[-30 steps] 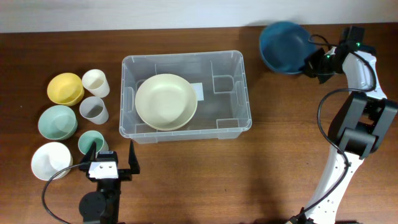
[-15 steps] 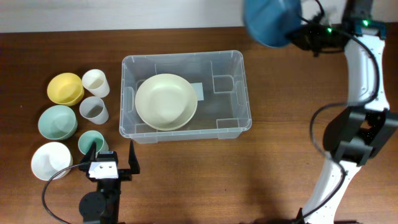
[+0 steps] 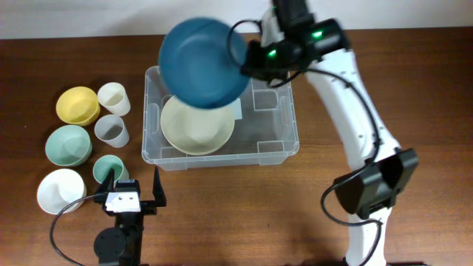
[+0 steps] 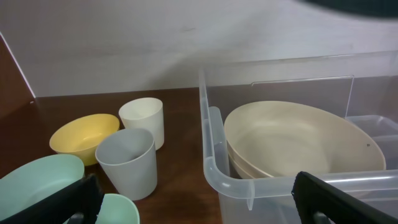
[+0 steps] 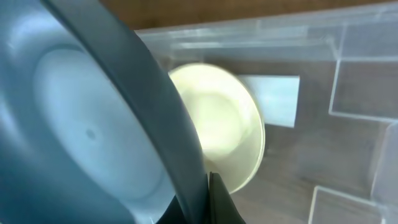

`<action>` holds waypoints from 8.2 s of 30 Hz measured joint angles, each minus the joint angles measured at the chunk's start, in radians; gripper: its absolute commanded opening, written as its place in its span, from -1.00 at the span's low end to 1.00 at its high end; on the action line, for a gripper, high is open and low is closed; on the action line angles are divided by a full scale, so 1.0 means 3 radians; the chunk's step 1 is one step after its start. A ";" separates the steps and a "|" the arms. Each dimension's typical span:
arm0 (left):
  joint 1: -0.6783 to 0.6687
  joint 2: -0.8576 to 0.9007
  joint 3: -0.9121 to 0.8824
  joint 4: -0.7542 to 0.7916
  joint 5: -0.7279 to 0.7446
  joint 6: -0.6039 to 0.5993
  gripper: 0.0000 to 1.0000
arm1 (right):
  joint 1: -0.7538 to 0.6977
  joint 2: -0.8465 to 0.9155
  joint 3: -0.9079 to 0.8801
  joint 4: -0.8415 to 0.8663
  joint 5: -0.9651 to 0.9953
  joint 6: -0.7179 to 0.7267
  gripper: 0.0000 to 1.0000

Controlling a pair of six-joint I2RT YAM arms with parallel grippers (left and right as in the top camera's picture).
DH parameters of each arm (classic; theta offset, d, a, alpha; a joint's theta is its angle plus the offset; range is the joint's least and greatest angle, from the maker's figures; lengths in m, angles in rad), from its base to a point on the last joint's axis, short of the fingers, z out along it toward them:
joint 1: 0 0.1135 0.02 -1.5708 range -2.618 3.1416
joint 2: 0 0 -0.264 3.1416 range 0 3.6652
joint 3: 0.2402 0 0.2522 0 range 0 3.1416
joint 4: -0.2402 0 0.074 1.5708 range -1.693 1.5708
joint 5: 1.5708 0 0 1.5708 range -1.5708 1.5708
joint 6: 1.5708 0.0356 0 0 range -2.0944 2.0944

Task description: Pack container

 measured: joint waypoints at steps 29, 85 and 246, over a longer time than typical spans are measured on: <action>0.0000 0.0000 0.0000 0.0000 0.0000 0.0000 0.99 | 0.0242 0.0053 -0.1394 0.0904 0.0071 0.0173 -0.91; 0.0000 0.0000 0.0000 0.0000 0.0000 0.0000 0.99 | 0.0337 0.0039 -0.0645 0.0158 0.1104 -0.0071 0.98; 0.2726 0.6105 0.3892 -0.2878 -0.0369 -0.2294 0.79 | -0.2989 -0.0327 -0.0065 -0.1659 0.1509 0.0052 0.98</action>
